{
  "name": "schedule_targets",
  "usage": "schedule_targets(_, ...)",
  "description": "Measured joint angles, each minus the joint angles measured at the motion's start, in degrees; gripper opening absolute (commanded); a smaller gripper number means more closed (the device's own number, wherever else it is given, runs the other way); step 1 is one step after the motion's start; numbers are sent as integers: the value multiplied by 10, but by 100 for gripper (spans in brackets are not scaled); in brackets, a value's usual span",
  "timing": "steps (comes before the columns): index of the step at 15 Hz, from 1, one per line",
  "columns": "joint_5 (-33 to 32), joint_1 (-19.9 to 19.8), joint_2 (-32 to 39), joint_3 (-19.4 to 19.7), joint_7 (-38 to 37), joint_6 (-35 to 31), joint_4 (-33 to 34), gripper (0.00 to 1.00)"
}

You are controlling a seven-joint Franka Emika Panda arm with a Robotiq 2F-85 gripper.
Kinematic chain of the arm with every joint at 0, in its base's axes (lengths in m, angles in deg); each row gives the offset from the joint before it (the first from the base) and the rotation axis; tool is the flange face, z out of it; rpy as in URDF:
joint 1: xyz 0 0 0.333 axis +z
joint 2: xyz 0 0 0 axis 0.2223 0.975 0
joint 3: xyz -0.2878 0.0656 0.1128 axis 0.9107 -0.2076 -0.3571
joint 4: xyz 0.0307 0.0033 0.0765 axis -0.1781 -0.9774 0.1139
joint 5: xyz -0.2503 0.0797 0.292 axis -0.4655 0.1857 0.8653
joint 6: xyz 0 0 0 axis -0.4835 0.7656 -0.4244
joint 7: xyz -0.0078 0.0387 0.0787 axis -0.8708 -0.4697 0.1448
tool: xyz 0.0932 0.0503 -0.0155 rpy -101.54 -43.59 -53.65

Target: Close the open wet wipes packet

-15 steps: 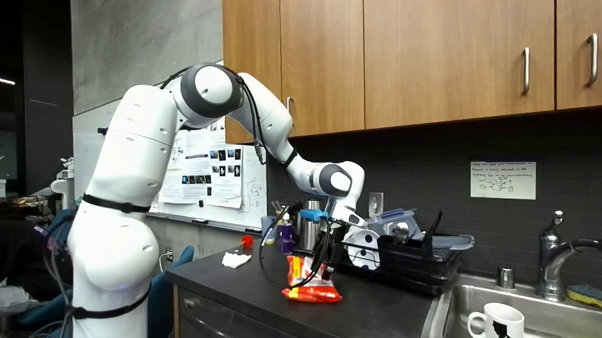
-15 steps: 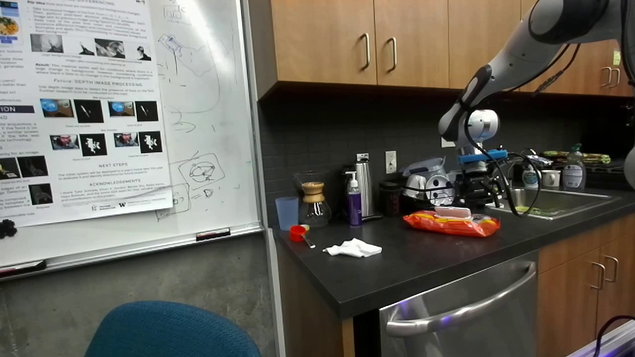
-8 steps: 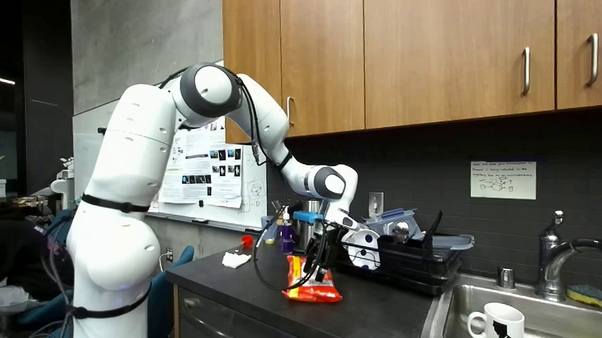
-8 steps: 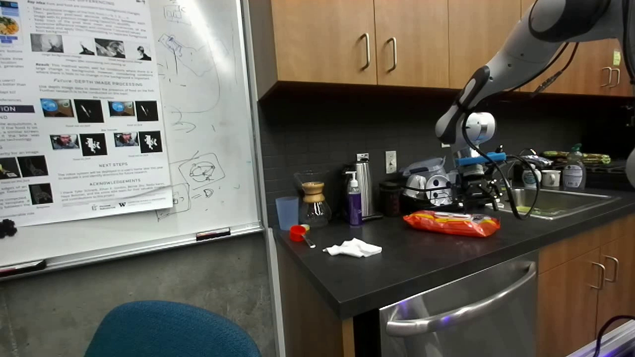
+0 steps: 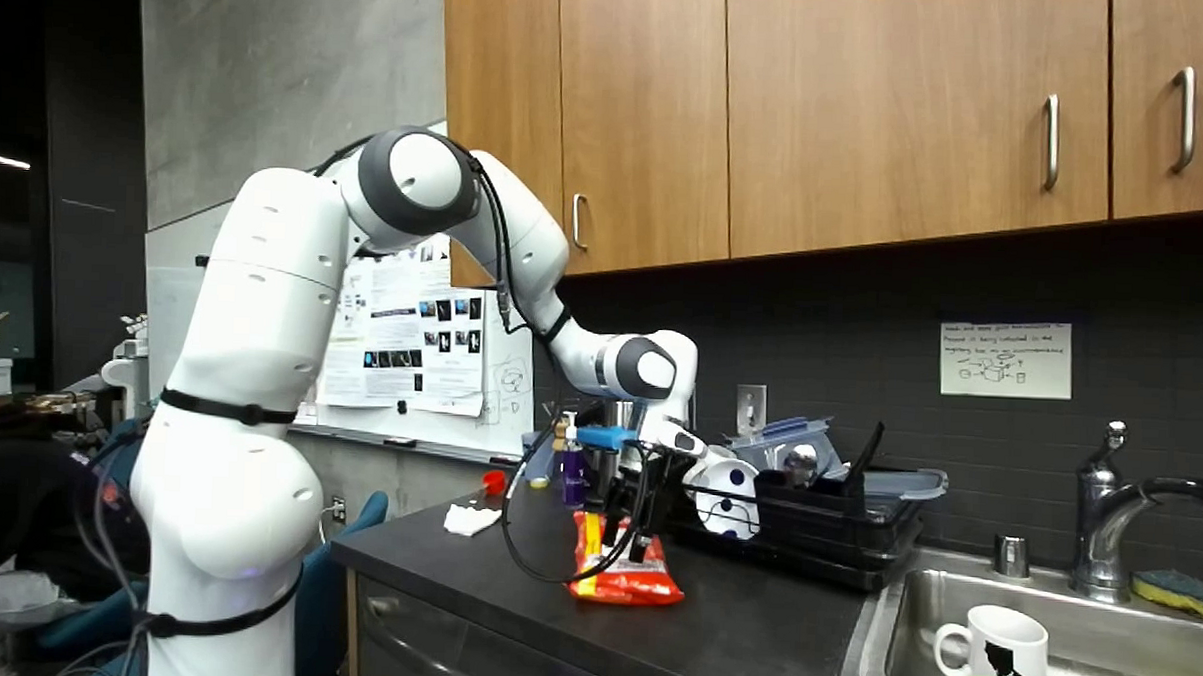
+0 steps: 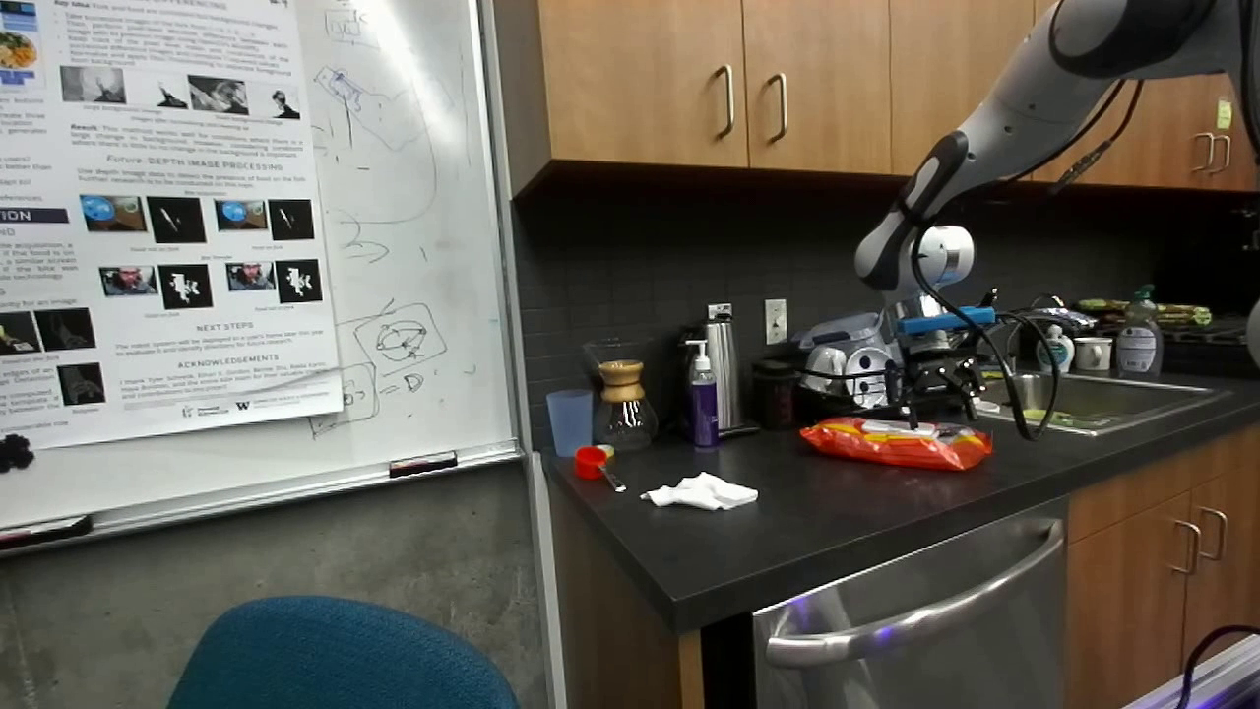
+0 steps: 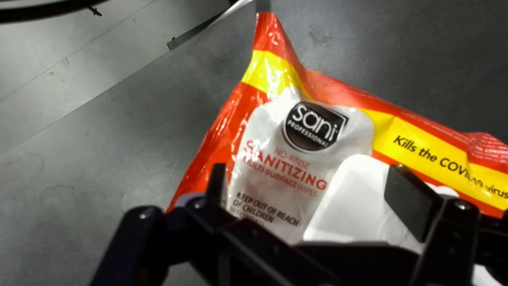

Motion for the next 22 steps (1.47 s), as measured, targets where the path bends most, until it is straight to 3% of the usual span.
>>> schedule_targets(15,-10,4,1,-2,0,-54,-13,100)
schedule_targets(22,-10,3,-5,-2,21,-49,-14,100)
